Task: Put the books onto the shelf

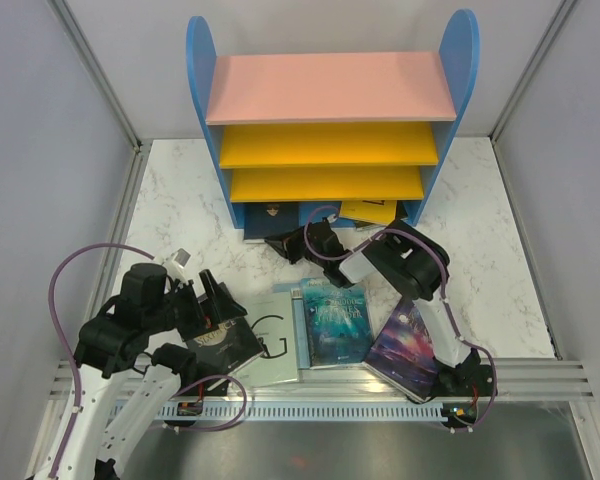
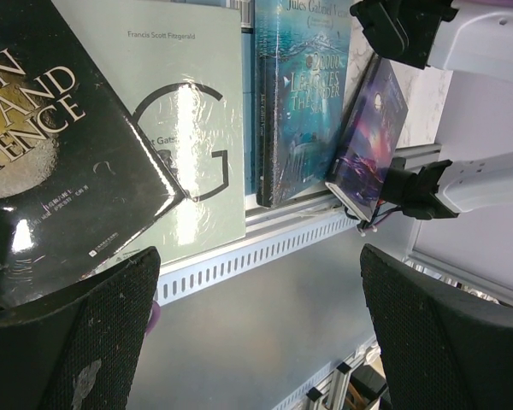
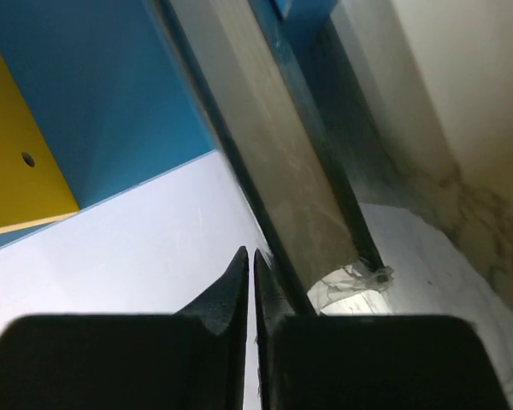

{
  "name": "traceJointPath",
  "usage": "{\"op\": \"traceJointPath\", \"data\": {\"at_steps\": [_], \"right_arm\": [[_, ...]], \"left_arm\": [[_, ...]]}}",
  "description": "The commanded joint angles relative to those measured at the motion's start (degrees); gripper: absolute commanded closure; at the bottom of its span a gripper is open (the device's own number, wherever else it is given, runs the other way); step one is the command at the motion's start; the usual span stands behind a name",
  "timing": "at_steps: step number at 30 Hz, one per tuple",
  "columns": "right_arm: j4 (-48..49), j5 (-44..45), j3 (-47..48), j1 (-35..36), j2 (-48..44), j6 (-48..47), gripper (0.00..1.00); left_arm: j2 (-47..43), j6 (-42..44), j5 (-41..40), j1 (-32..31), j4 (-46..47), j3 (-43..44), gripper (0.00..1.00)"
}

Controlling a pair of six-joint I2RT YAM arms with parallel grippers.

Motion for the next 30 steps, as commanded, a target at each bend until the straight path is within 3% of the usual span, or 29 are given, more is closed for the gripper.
{"op": "traceJointPath", "data": {"at_steps": [1, 12, 18, 21, 22, 25, 30], "right_arm": [[-2.8, 1.2, 2.4, 0.4, 3.2, 1.8, 0.94], [-0.2, 1.4, 7.9, 0.6, 8.5, 3.9, 0.98], [2.1, 0.9, 4.0, 1.2, 4.8, 2.1, 0.97], [1.3, -0.4, -0.1, 1.2, -0.3, -0.9, 0.9], [0.9, -1.0, -1.2, 1.2, -3.0, -1.7, 0.79], [-0.2, -3.7, -5.2, 0.9, -6.7, -5.0, 0.6], [-6.3, -6.9, -11.0, 1.5, -16.6, -11.9, 0.4]], "left_arm": [[-0.2, 1.4, -0.2, 0.3, -1.4, 1.5, 0.0], [-0.1, 2.1, 0.5, 0.3, -2.1, 0.9, 0.0], [0.1, 2.5, 0.3, 0.3, -2.2, 1.0, 0.0], [0.1, 2.9, -0.3, 0.3, -2.1, 0.4, 0.0], [0.1, 2.9, -0.4, 0.2, -2.0, 0.1, 0.0], [-0.2, 2.2, 0.3, 0.3, -0.5, -1.4, 0.0], [-0.6, -0.9, 4.7, 0.2, 5.0, -5.0, 0.0]]}}
